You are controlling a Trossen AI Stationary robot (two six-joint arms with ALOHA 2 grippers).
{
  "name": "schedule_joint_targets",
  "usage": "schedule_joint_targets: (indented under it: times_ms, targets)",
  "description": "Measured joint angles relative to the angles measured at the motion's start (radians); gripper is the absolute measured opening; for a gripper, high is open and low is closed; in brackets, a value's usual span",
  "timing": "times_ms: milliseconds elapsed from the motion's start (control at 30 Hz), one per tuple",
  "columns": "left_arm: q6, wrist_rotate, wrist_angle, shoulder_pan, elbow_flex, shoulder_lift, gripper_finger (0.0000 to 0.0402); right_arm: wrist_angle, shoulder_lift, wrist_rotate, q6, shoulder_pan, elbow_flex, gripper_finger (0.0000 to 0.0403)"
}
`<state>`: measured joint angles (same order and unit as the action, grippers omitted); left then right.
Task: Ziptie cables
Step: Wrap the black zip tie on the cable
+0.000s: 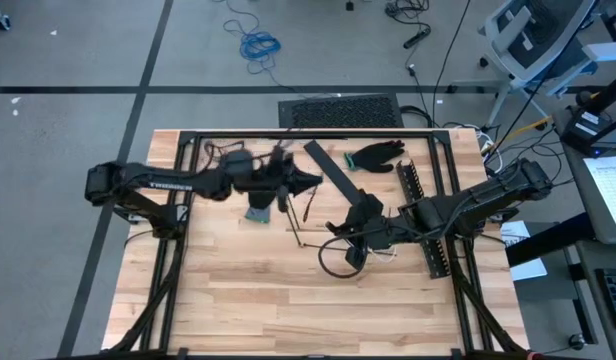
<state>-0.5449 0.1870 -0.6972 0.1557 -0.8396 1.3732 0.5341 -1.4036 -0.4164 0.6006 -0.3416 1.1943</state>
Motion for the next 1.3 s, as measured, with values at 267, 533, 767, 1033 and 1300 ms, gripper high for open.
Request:
schedule_joint_targets:
  times_ms: [267,533,767,1033,1300]
  targets:
    - [-0.235,-0.045,-0.541,0.013,0.296,-0.001,0.0000,-0.081,-0.070,0.039,-0.065,0.067,0.000,0.0012]
    - [-0.225,-0.034,-0.523,0.017,0.310,-0.002,0.0000,-0.284,-0.154,0.161,-0.127,0.126,0.000,0.0012]
    - [-0.181,-0.072,-0.427,0.017,0.310,-0.001,0.0000,-0.292,-0.150,0.205,-0.126,0.126,0.001,0.0012]
    - [-0.207,-0.079,-0.425,-0.004,0.306,-0.001,0.0000,-0.306,-0.165,0.185,-0.136,0.161,0.002,0.0012]
    - [-0.200,-0.089,-0.418,-0.014,0.271,-0.001,0.0000,-0.353,-0.181,0.210,-0.141,0.171,0.001,0.0012]
